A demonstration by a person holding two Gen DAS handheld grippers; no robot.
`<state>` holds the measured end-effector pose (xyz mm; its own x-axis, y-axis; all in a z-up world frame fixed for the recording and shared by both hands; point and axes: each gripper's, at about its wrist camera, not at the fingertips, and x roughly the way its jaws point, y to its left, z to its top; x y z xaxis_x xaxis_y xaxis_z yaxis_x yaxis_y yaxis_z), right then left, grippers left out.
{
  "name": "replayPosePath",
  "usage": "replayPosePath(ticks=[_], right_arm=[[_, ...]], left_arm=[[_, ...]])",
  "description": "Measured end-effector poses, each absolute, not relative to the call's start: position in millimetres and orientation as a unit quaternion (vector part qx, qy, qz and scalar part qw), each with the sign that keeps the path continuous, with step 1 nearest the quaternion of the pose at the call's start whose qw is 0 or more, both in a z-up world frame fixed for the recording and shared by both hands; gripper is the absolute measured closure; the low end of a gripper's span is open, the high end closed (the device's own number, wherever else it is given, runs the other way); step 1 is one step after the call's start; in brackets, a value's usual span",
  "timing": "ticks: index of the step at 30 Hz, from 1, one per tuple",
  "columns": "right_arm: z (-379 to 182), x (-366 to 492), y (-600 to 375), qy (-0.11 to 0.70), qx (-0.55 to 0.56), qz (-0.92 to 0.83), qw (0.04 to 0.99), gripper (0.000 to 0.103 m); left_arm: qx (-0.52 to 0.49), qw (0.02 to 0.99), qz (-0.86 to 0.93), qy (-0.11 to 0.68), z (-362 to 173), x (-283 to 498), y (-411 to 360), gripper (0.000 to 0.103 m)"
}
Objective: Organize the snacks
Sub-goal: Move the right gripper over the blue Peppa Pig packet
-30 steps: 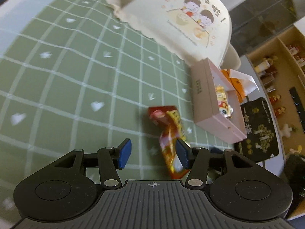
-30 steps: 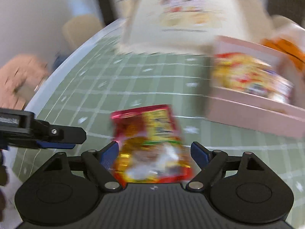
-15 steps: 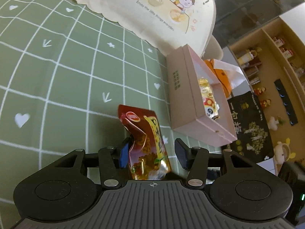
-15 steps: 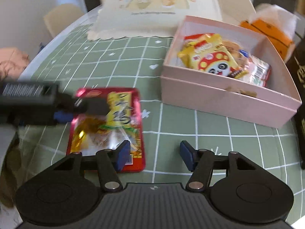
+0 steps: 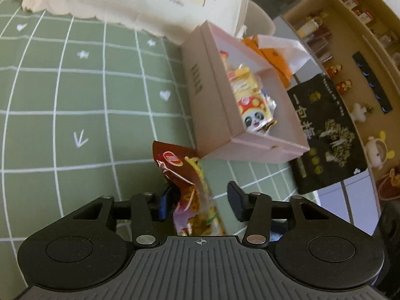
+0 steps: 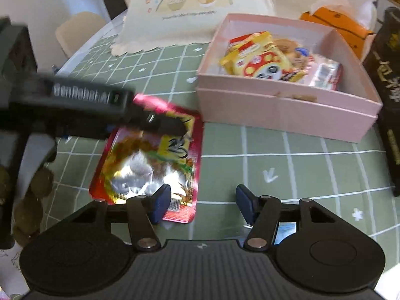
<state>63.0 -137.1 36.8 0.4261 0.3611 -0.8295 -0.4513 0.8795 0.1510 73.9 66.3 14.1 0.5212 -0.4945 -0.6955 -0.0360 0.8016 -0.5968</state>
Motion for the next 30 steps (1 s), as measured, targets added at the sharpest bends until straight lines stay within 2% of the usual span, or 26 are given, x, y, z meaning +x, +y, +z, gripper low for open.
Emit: replayPosePath(ticks=[2, 9, 13, 15, 20, 23, 30], right_arm=[[33.3, 67.9, -140.1, 0.481, -0.046, 0.226, 0.846, 0.044], [28.5, 59.8, -132.0, 0.472, -0.065, 0.227, 0.849, 0.042], [27.3, 52.7, -131.8, 0.466, -0.082, 0.231, 0.850, 0.042], [28.1, 50.3, -133.1, 0.469, -0.082, 0.233, 0.848, 0.042], [41.9, 47.4, -139.5, 0.479, -0.065, 0.243, 0.841, 0.042], [56.0, 36.7, -153.3, 0.455, -0.064, 0.241, 0.855, 0.028], [45.5, 2.7, -191.8, 0.455, -0.090, 0.209, 0.861, 0.026]], left_arm=[[-0.288, 0.822, -0.139, 0.470, 11.0, 70.0, 67.6, 0.067], [-0.338, 0.811, -0.141, 0.456, 1.9, 72.3, 69.5, 0.067], [-0.305, 0.825, -0.144, 0.454, 6.2, 76.5, 56.4, 0.069], [-0.283, 0.832, -0.134, 0.458, 8.3, 75.1, 52.5, 0.076], [-0.272, 0.828, -0.132, 0.471, 14.0, 56.0, 56.3, 0.076], [-0.250, 0.825, -0.145, 0.485, 21.9, 34.8, 62.0, 0.076], [-0.213, 0.809, -0.170, 0.520, 29.4, -4.8, 73.8, 0.076]])
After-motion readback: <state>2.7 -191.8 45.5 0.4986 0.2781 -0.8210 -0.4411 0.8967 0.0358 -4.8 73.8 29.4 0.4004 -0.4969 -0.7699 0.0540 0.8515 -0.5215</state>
